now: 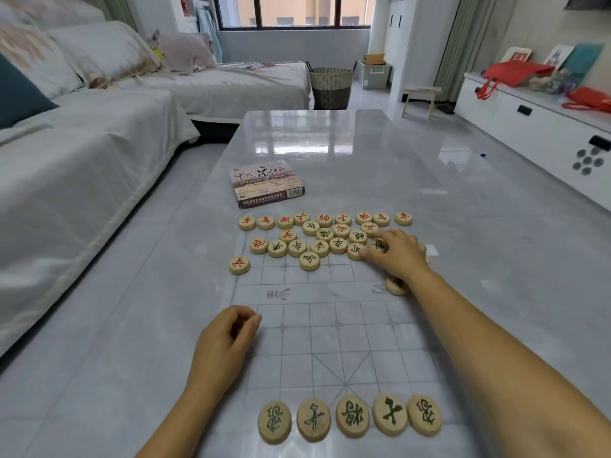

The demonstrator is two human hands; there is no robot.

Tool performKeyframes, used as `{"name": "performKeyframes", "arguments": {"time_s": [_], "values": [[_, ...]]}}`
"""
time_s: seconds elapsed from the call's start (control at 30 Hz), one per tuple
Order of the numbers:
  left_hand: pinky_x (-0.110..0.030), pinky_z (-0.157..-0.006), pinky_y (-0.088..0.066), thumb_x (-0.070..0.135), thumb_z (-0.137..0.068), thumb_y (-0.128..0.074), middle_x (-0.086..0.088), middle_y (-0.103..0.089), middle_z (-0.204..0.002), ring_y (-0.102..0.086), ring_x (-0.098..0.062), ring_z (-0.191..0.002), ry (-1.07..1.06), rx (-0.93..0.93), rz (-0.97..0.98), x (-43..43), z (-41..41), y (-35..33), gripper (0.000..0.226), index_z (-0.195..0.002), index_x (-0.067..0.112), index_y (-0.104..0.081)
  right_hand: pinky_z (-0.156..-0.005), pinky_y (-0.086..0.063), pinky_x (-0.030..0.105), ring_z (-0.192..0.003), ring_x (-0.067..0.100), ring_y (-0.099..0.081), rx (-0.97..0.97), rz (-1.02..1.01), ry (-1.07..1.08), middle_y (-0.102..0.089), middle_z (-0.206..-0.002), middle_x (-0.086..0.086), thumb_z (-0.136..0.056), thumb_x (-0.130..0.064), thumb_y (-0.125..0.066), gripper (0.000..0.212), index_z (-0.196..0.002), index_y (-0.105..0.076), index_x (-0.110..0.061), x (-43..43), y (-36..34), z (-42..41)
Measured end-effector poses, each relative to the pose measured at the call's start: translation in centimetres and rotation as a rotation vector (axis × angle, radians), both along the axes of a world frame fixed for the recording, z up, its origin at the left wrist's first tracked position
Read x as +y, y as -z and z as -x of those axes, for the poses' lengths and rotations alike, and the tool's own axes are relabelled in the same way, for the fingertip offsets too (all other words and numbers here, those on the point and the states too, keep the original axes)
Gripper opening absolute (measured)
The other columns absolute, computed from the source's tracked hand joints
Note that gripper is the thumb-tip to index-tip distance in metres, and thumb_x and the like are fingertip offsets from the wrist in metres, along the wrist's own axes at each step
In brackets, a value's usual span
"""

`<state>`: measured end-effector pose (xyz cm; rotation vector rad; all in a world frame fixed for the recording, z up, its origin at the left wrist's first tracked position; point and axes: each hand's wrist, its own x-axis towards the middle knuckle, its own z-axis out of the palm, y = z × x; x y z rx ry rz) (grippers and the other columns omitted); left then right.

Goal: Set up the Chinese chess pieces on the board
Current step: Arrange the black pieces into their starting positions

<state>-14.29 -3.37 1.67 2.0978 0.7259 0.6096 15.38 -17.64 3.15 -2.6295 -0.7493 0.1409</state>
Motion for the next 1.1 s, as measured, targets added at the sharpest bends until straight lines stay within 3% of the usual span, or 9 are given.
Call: {"name": "performKeyframes", "arguments": {"time_s": [0.17,0.4,0.5,0.63,0.67,0.77,0.87,1.0,1.1], "values": [[-0.020,-0.065,-0.045,0.023,-0.088,-0.058,0.006,-0.064,-0.076,-0.060,-0.008,-0.074,-0.002,-0.006,0.010,0.1,-0.1,0.1,0.011,-0.078,0.027,-0.060,-0.095,-0.038,0.042,-0.115,0.031,-0.045,-0.055,-0.098,-0.082,-0.056,-0.123,0.009,-0.085,-0.040,-0.059,0.032,-0.111,-0.064,-0.021,-1.5,0.3,1.5],[-0.022,-0.066,-0.047,0.024,-0.088,-0.057,0.007,-0.064,-0.076,-0.060,-0.009,-0.075,0.000,-0.005,0.028,0.0,0.1,-0.1,0.011,-0.078,0.027,-0.059,-0.086,-0.038,0.025,-0.100,0.012,-0.044,0.019,-0.159,-0.326,-0.052,-0.108,-0.002,-0.082,-0.038,-0.065,0.036,-0.112,-0.058,-0.020,-2.8,-0.1,5.5],[-0.021,-0.065,-0.045,0.024,-0.088,-0.057,0.007,-0.064,-0.075,-0.059,-0.008,-0.074,-0.004,-0.006,0.029,0.0,0.1,-0.1,0.011,-0.078,0.028,-0.059,-0.088,-0.039,0.025,-0.103,0.010,-0.046,0.076,-0.140,-0.502,-0.048,-0.107,-0.008,-0.084,-0.042,-0.061,0.035,-0.113,-0.057,-0.023,-2.8,0.4,7.3],[-0.022,-0.066,-0.046,0.023,-0.088,-0.058,0.007,-0.064,-0.076,-0.059,-0.007,-0.075,-0.009,-0.014,0.021,-0.3,0.2,-0.1,0.011,-0.078,0.028,-0.059,-0.088,-0.036,0.026,-0.112,0.015,-0.049,0.092,-0.540,-0.203,-0.052,-0.114,-0.008,-0.093,-0.032,-0.050,0.026,-0.114,-0.059,-0.022,-2.9,-0.9,5.2],[-0.021,-0.066,-0.046,0.022,-0.087,-0.058,0.007,-0.064,-0.077,-0.059,-0.007,-0.075,-0.011,-0.015,0.016,-0.4,0.2,-0.2,0.011,-0.078,0.028,-0.059,-0.092,-0.036,0.029,-0.119,0.019,-0.047,0.080,-0.553,-0.134,-0.052,-0.122,-0.003,-0.094,-0.033,-0.048,0.028,-0.117,-0.059,-0.021,-2.9,-1.3,3.8],[-0.019,-0.065,-0.045,0.023,-0.087,-0.058,0.007,-0.063,-0.077,-0.059,-0.008,-0.075,-0.013,-0.014,0.017,-0.5,0.2,-0.2,0.011,-0.078,0.028,-0.059,-0.112,-0.020,0.043,-0.141,0.028,-0.020,0.098,-0.266,-0.074,-0.026,-0.153,0.004,-0.094,-0.044,-0.044,0.046,-0.135,-0.046,-0.025,-1.8,-1.4,-0.1],[-0.019,-0.064,-0.045,0.024,-0.088,-0.057,0.004,-0.063,-0.074,-0.059,-0.007,-0.073,-0.026,-0.012,0.031,-0.3,0.1,-0.1,0.012,-0.077,0.027,-0.059,-0.115,-0.012,0.050,-0.145,0.029,-0.007,0.137,-0.132,-0.094,-0.009,-0.158,0.003,-0.092,-0.050,-0.043,0.054,-0.141,-0.036,-0.031,1.1,-0.9,-1.5],[-0.021,-0.063,-0.048,0.025,-0.088,-0.056,0.003,-0.064,-0.073,-0.059,-0.006,-0.070,-0.038,-0.033,0.065,0.0,0.0,-0.1,0.014,-0.075,0.027,-0.060,-0.113,-0.019,0.044,-0.142,0.027,-0.017,0.056,-0.026,-0.176,-0.021,-0.156,0.003,-0.093,-0.045,-0.045,0.051,-0.139,-0.040,-0.025,3.6,0.3,-0.3],[-0.023,-0.063,-0.048,0.025,-0.088,-0.056,0.003,-0.064,-0.072,-0.059,-0.007,-0.070,-0.041,-0.039,0.084,0.1,0.0,0.0,0.014,-0.075,0.027,-0.061,-0.109,-0.026,0.039,-0.132,0.028,-0.028,0.054,-0.211,-0.178,-0.036,-0.144,0.006,-0.088,-0.036,-0.057,0.045,-0.129,-0.052,-0.019,2.8,1.1,1.1]]}}
